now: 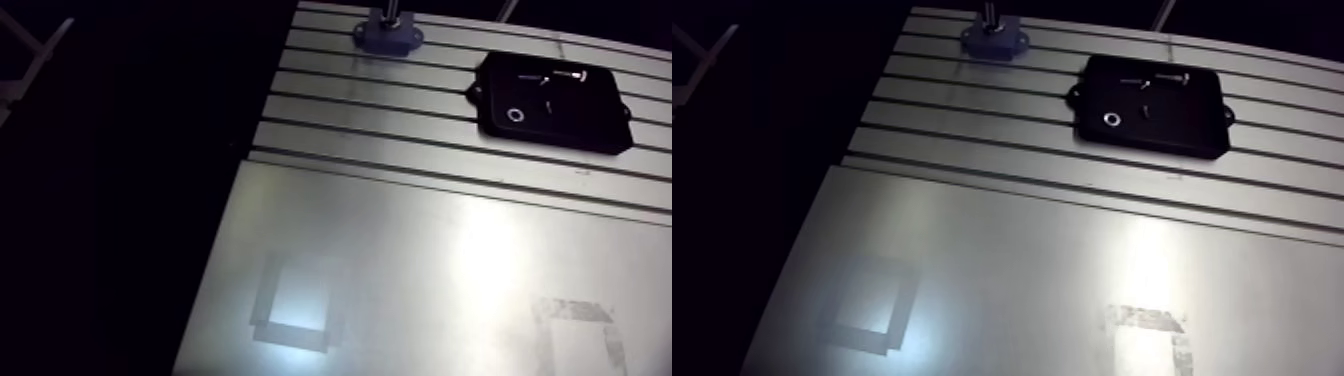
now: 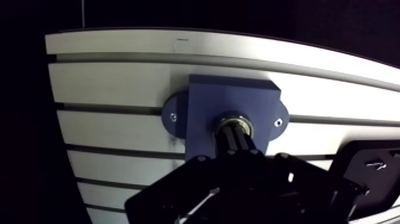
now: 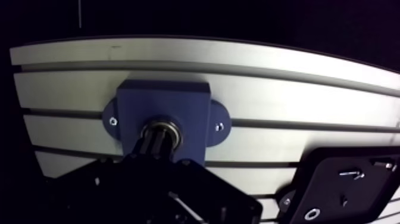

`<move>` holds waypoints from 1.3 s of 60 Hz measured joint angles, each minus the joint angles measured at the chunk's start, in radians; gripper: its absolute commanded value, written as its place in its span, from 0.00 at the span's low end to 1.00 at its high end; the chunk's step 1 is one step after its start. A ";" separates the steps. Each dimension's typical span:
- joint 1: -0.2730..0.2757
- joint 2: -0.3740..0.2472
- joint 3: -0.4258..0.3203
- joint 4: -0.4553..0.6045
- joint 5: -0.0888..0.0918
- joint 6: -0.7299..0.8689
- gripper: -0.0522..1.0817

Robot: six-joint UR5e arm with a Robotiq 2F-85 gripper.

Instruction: Pick up the bearing and press it into the housing until flush.

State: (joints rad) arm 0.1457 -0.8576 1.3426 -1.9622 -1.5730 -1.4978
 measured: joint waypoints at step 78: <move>-0.002 0.011 0.006 0.000 0.000 -0.011 1.00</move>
State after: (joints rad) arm 0.1438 -0.8469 1.3490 -1.9627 -1.5734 -1.5086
